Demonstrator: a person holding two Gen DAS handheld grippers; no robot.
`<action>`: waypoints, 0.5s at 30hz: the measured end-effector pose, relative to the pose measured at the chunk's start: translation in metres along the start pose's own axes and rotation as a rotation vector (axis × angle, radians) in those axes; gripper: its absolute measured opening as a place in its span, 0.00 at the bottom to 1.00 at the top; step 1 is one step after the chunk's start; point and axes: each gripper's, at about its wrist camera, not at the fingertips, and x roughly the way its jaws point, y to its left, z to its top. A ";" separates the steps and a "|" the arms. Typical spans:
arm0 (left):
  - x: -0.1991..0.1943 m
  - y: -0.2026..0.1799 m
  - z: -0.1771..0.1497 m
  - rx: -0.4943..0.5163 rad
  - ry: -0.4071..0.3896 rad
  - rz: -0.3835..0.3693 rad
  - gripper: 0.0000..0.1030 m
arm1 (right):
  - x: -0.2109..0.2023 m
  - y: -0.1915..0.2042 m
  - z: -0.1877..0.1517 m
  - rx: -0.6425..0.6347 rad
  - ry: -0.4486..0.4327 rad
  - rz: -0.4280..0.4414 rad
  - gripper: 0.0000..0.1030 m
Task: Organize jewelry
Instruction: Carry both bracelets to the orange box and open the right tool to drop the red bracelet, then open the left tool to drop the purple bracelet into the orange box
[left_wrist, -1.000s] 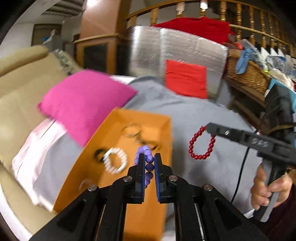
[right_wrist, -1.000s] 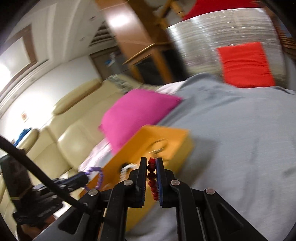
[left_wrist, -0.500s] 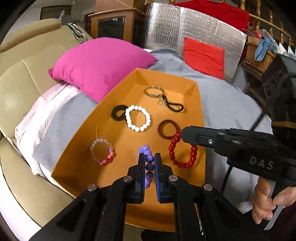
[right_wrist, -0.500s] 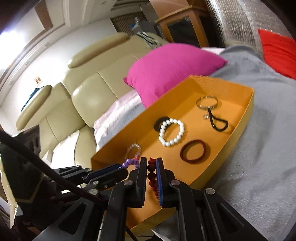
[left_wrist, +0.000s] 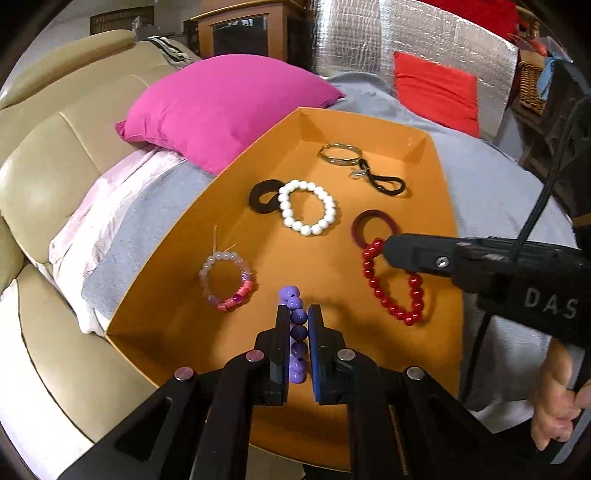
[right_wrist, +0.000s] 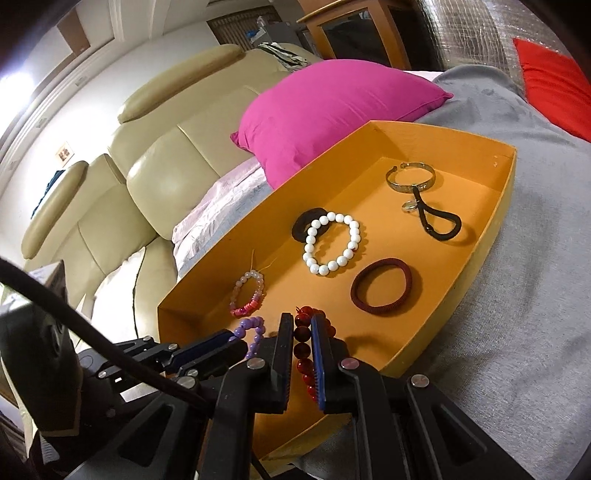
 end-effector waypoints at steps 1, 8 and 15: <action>0.001 0.001 0.000 -0.002 0.001 0.006 0.09 | 0.000 -0.001 0.000 0.002 0.001 0.001 0.11; 0.005 0.002 -0.002 -0.002 0.012 0.039 0.10 | 0.004 -0.006 0.000 0.029 0.015 0.006 0.11; 0.011 0.004 -0.005 -0.012 0.043 0.077 0.40 | 0.002 -0.013 0.002 0.058 0.019 0.002 0.11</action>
